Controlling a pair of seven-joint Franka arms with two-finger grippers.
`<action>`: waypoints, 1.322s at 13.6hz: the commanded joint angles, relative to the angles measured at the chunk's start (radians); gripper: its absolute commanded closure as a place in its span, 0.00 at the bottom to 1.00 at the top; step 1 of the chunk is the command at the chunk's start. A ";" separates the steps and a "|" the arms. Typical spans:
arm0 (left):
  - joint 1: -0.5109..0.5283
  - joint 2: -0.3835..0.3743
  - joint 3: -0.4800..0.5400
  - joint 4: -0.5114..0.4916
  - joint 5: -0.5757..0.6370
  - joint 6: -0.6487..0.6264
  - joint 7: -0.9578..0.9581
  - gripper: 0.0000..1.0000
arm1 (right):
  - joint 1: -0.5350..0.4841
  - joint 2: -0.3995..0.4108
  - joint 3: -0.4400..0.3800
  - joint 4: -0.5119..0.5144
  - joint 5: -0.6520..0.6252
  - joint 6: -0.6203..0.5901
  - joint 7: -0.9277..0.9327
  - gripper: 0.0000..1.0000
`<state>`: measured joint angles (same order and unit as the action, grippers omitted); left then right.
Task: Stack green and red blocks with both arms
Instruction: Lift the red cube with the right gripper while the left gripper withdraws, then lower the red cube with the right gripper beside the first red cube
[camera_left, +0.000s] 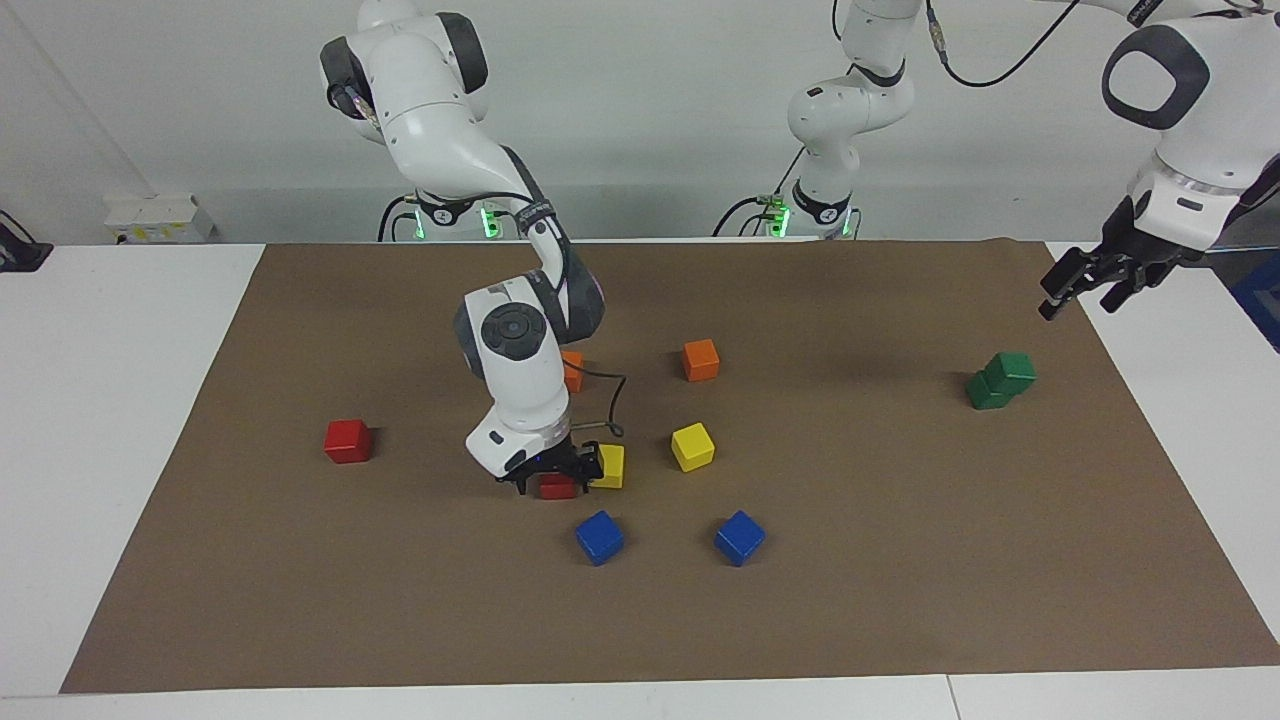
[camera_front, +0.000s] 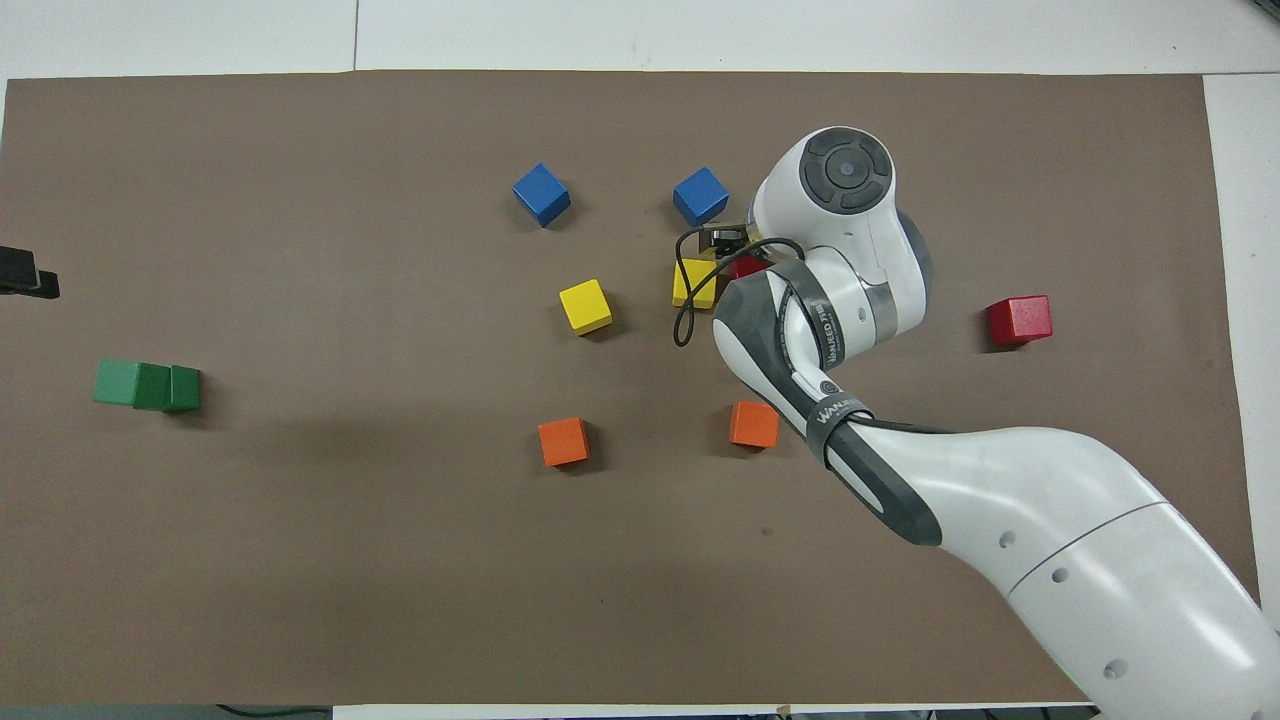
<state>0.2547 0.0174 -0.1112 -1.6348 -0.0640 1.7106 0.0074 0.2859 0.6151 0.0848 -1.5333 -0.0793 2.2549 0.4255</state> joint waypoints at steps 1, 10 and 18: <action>-0.047 0.010 0.010 0.073 0.023 -0.104 -0.133 0.00 | -0.002 -0.029 0.007 -0.062 -0.022 0.046 0.039 0.00; -0.303 -0.007 0.178 0.090 0.062 -0.201 -0.156 0.00 | -0.085 -0.037 0.006 0.065 -0.011 -0.139 -0.091 1.00; -0.250 -0.010 0.117 0.145 0.049 -0.244 -0.058 0.00 | -0.416 -0.231 0.007 -0.028 0.076 -0.330 -0.511 1.00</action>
<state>-0.0129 0.0144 0.0205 -1.5312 -0.0219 1.5263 -0.0676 -0.0526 0.4702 0.0763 -1.4107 -0.0596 1.8972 0.0106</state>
